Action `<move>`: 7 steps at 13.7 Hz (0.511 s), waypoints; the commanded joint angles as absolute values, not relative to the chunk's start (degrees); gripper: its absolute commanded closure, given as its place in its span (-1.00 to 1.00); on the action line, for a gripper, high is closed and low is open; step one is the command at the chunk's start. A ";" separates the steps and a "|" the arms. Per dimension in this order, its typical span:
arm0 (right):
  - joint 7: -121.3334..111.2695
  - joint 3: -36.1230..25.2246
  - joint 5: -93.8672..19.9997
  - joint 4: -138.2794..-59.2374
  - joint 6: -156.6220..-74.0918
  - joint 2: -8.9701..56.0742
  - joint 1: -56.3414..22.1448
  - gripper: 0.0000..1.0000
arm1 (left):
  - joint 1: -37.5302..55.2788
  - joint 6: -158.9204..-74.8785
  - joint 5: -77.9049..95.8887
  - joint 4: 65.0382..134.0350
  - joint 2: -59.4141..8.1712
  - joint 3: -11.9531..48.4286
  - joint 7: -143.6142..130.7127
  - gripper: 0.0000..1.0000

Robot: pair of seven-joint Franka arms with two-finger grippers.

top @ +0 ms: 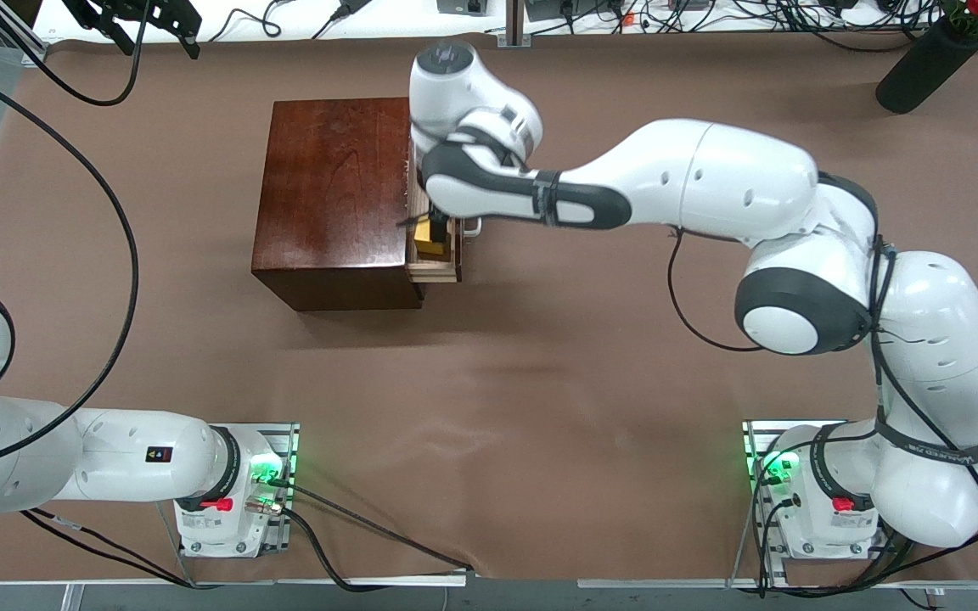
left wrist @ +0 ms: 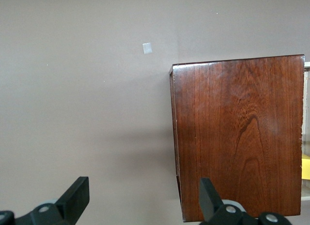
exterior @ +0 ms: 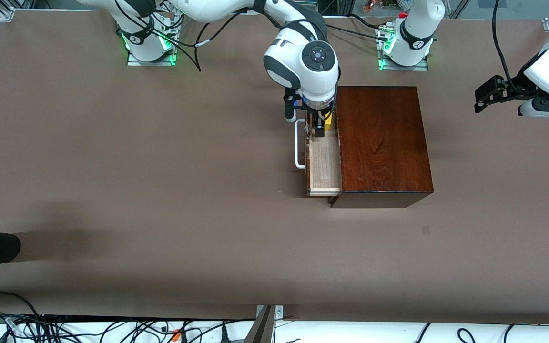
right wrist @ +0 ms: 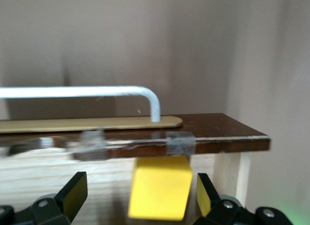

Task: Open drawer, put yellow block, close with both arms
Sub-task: 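Lower the cube into the drawer and open the right gripper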

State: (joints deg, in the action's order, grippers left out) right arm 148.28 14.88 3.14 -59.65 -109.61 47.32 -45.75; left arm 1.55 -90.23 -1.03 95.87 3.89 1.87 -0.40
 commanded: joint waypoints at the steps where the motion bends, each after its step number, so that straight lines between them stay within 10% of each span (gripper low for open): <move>1: 144.35 16.00 2.29 -57.83 -101.98 42.38 -42.72 -1.00 | 1.32 -90.70 -1.23 95.80 4.04 1.93 0.88 -1.00; 7: 111.86 15.47 -1.84 -58.18 -84.06 31.57 -30.96 -1.00 | 1.32 -90.70 -1.23 95.80 4.04 2.02 0.88 -1.00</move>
